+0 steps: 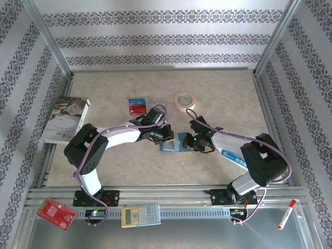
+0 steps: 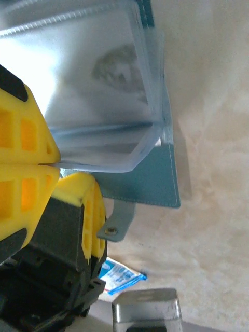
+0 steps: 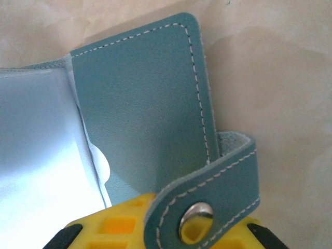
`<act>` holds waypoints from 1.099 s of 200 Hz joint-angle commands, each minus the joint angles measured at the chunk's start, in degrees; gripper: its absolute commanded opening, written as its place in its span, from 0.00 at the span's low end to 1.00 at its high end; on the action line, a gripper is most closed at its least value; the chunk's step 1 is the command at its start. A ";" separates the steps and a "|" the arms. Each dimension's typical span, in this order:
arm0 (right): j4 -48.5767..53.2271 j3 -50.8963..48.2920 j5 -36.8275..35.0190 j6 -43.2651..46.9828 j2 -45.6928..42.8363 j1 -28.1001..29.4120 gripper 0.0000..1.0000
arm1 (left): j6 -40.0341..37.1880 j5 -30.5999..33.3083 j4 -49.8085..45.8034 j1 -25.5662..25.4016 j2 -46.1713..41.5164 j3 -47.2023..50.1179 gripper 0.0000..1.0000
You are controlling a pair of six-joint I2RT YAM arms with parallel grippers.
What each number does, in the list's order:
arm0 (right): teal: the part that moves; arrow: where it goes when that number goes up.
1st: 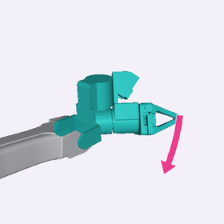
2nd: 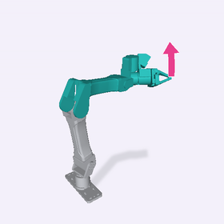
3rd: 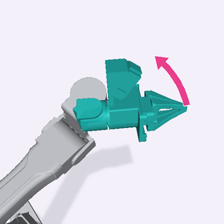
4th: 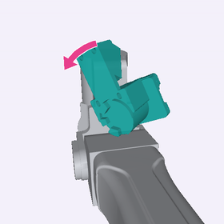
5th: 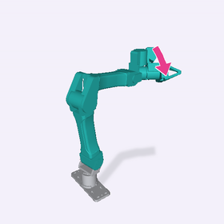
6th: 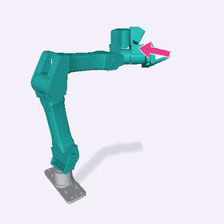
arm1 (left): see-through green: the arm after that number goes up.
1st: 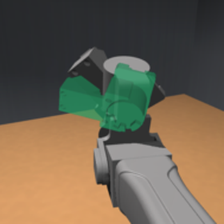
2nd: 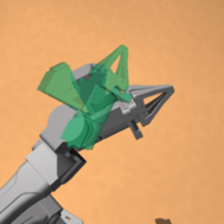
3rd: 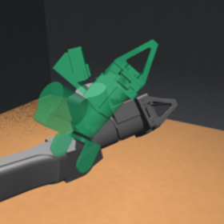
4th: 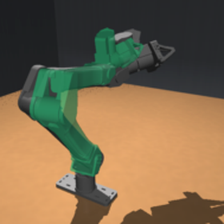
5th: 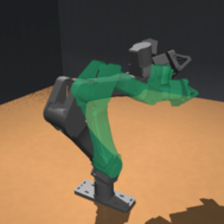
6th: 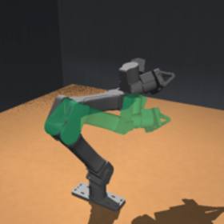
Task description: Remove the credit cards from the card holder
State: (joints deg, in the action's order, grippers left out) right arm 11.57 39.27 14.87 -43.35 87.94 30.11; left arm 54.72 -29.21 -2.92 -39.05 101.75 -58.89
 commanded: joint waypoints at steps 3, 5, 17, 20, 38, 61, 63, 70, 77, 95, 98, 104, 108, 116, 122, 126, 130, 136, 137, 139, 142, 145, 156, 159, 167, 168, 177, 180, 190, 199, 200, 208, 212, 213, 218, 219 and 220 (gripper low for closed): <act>0.40 -0.33 -1.03 0.73 2.85 -0.40 0.20 | 1.26 -2.99 3.79 -0.68 1.87 -0.21 0.00; 0.45 -0.33 -1.00 0.73 2.85 -0.40 0.20 | 1.26 -3.08 3.86 -0.68 1.89 -0.18 0.00; 0.40 -0.24 -0.99 0.81 2.85 -0.42 0.20 | 1.49 -3.46 4.39 -0.68 2.13 -0.14 0.00; 0.39 -0.24 -0.99 0.81 2.85 -0.40 0.20 | 1.59 -3.62 4.64 -0.68 2.26 -0.09 0.00; 0.40 -0.24 -1.11 0.95 2.76 -0.49 0.20 | 2.45 -4.87 6.91 -0.68 2.83 0.33 0.01; 0.44 -0.40 -1.01 0.91 2.59 -0.58 0.20 | 2.52 -5.46 6.55 -0.68 4.23 -0.03 0.05; 0.46 -0.41 -0.99 0.90 2.52 -0.58 0.20 | 2.50 -5.54 6.55 -0.68 4.33 0.00 0.06; 0.34 -0.42 -0.94 0.95 2.41 -0.66 0.20 | 2.50 -5.72 6.67 -0.68 4.52 -0.08 0.07; 0.24 -0.50 -0.94 0.99 2.17 -0.67 0.20 | 2.50 -5.70 6.67 -0.68 4.53 -0.08 0.10; 0.27 -0.67 -0.90 1.08 1.63 -0.97 0.20 | 1.78 -4.93 5.24 -0.68 4.22 -0.33 0.15; 0.22 -0.68 -0.90 1.13 1.56 -0.98 0.20 | 1.53 -4.63 4.69 -0.68 4.14 -0.43 0.17; 0.21 -0.68 -0.90 1.17 1.51 -1.06 0.20 | 0.96 -3.95 3.49 -0.68 4.00 -0.65 0.19; 0.29 -0.68 -0.91 1.23 1.40 -1.10 0.20 | 0.61 -3.45 2.71 -0.68 3.86 -0.78 0.19; 0.21 -0.76 -0.90 1.15 1.31 -1.26 0.20 | -0.14 -2.59 1.32 -0.72 3.50 -0.90 0.21; 0.20 -0.77 -0.90 1.17 1.18 -1.35 0.20 | -0.53 -1.89 0.41 -0.68 3.15 -0.91 0.23; 0.26 -0.77 -0.86 1.17 1.15 -1.37 0.20 | -0.92 -1.51 -0.13 -0.68 2.98 -0.87 0.24; 0.21 -0.77 -0.81 1.17 1.03 -1.49 0.20 | -1.19 -1.19 -0.54 -0.60 2.84 -0.89 0.25; 0.23 -0.77 -0.73 1.17 0.94 -1.46 0.20 | -1.57 -1.02 -1.23 -0.59 2.52 -0.92 0.26; 0.22 -0.77 -0.73 1.17 0.93 -1.46 0.20 | -1.65 -0.98 -1.31 -0.55 2.50 -0.94 0.26; 0.25 -0.77 -0.68 1.17 0.92 -1.46 0.20 | -1.75 -0.86 -1.59 -0.51 2.42 -0.96 0.27; 0.29 -0.73 -0.64 1.25 0.77 -1.46 0.20 | -1.92 -0.69 -1.91 -0.50 2.21 -0.93 0.27; 0.17 -0.69 -0.56 1.25 0.68 -1.46 0.20 | -2.09 -0.48 -2.21 -0.43 2.15 -0.88 0.28; -0.16 -0.68 0.16 1.59 -0.05 -1.63 0.20 | -2.63 0.18 -3.15 -0.25 1.57 -0.89 0.29; -0.31 -0.71 0.34 1.76 -0.31 -1.63 0.20 | -2.75 0.28 -3.45 -0.20 1.46 -0.94 0.30; -0.70 -0.77 0.87 2.23 -1.31 -1.68 0.21 | -3.03 0.68 -3.80 -0.15 1.22 -0.90 0.31; -0.73 -0.73 0.95 2.27 -1.38 -1.70 0.21 | -3.08 0.66 -3.82 -0.11 1.19 -0.93 0.31; -1.37 -0.93 1.56 2.69 -3.10 -1.87 0.22 | -3.21 0.63 -3.76 -0.06 1.16 -0.91 0.31; -1.60 -0.99 1.75 2.81 -3.70 -1.89 0.22 | -3.20 0.51 -3.65 -0.11 1.16 -0.94 0.31; -2.33 -1.19 2.54 3.13 -5.67 -2.07 0.25 | -3.21 -0.07 -3.15 -0.06 1.46 -1.16 0.31; -2.67 -1.30 2.95 3.55 -7.49 -2.24 0.27 | -2.91 -0.74 -2.61 -0.06 1.77 -1.22 0.32; -2.68 -1.30 3.00 3.59 -7.68 -2.24 0.27 | -2.89 -0.84 -2.52 -0.06 1.82 -1.26 0.32; -2.80 -1.37 3.63 4.07 -8.96 -2.25 0.30 | -2.78 -1.12 -2.06 -0.06 2.04 -1.39 0.32; -2.99 -1.37 4.14 4.42 -9.45 -2.25 0.32 | -2.69 -1.28 -1.89 -0.09 2.10 -1.34 0.32; -3.06 -1.42 4.30 4.51 -9.54 -2.25 0.32 | -2.65 -1.33 -1.86 -0.07 2.16 -1.37 0.32; -3.39 -1.51 5.17 4.86 -10.02 -2.17 0.35 | -2.58 -1.45 -1.74 -0.06 2.08 -1.45 0.32; -3.40 -1.53 5.34 4.95 -10.09 -2.16 0.35 | -2.59 -1.46 -1.74 -0.06 2.11 -1.47 0.32; -3.40 -1.55 5.52 5.03 -10.17 -2.16 0.36 | -2.59 -1.46 -1.70 -0.06 2.12 -1.48 0.32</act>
State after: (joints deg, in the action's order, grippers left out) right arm 10.28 38.48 17.23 -40.86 81.08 28.23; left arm 52.99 -29.98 -3.88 -39.03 104.86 -59.07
